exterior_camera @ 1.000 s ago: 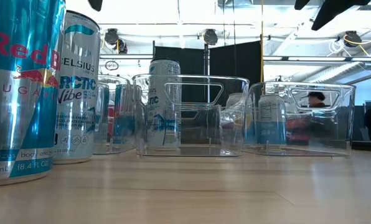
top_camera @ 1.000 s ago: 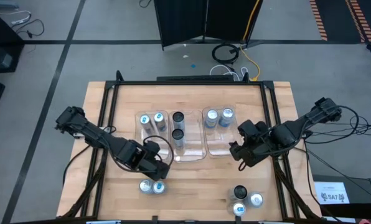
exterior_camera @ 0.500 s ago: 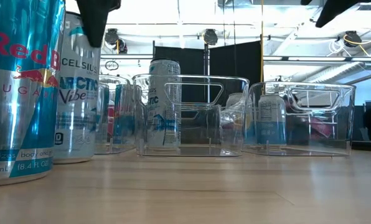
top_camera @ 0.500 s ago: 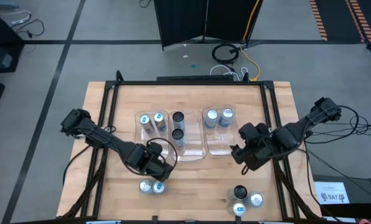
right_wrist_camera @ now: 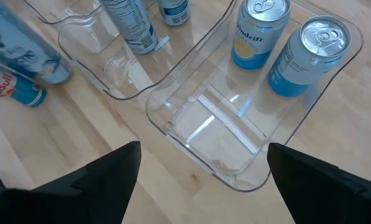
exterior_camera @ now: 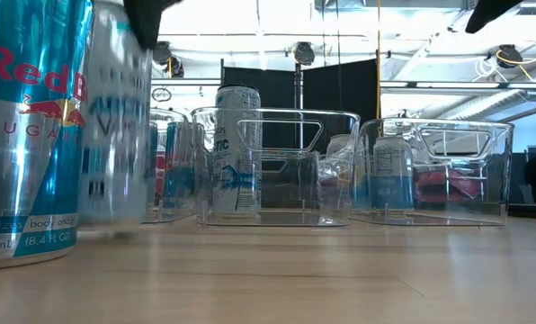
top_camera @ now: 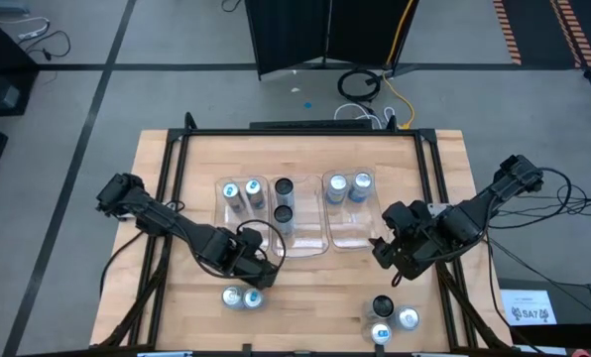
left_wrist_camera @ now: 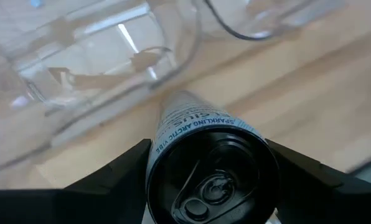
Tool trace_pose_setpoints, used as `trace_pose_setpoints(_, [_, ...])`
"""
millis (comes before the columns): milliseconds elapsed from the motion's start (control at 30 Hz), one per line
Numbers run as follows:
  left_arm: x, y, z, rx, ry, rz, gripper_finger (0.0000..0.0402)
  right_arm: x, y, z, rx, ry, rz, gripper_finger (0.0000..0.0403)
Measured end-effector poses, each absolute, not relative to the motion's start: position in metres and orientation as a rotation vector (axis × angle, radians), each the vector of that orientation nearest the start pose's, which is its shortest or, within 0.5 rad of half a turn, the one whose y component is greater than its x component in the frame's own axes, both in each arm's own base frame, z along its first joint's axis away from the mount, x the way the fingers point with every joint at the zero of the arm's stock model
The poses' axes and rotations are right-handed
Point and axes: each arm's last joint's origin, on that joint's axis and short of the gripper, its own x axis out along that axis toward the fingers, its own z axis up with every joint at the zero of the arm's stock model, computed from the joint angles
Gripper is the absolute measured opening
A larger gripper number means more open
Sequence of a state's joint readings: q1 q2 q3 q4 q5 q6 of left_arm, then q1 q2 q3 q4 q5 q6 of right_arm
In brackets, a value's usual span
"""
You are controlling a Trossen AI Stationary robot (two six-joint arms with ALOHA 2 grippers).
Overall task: Sort soda cans
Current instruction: Put the top white-blue soda can into the middle transparent bin
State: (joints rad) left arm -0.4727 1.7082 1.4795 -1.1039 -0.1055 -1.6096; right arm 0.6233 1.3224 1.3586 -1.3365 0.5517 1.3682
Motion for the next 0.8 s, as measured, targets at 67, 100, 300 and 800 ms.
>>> trace_pose_setpoints(67, [0.296, -0.149, 0.282, -0.997, 1.148, 0.717, 0.0274, 0.189, 0.119, 0.339, 0.511, 0.866, -0.624, 0.0341])
trace_pose_setpoints(100, [0.295, -0.150, 0.286, -1.003, 1.141, 0.705, 0.0277, 0.188, 0.119, 0.339, 0.509, 0.865, -0.622, 0.0341])
trace_pose_setpoints(300, [0.295, -0.149, 0.291, -1.000, 1.110, 0.704, 0.0281, 0.187, 0.122, 0.339, 0.502, 0.866, -0.610, 0.0341])
trace_pose_setpoints(800, [0.321, -0.120, 0.347, -0.929, 0.821, 0.452, 0.0284, 0.185, 0.124, 0.339, 0.504, 0.866, -0.604, 0.0341])
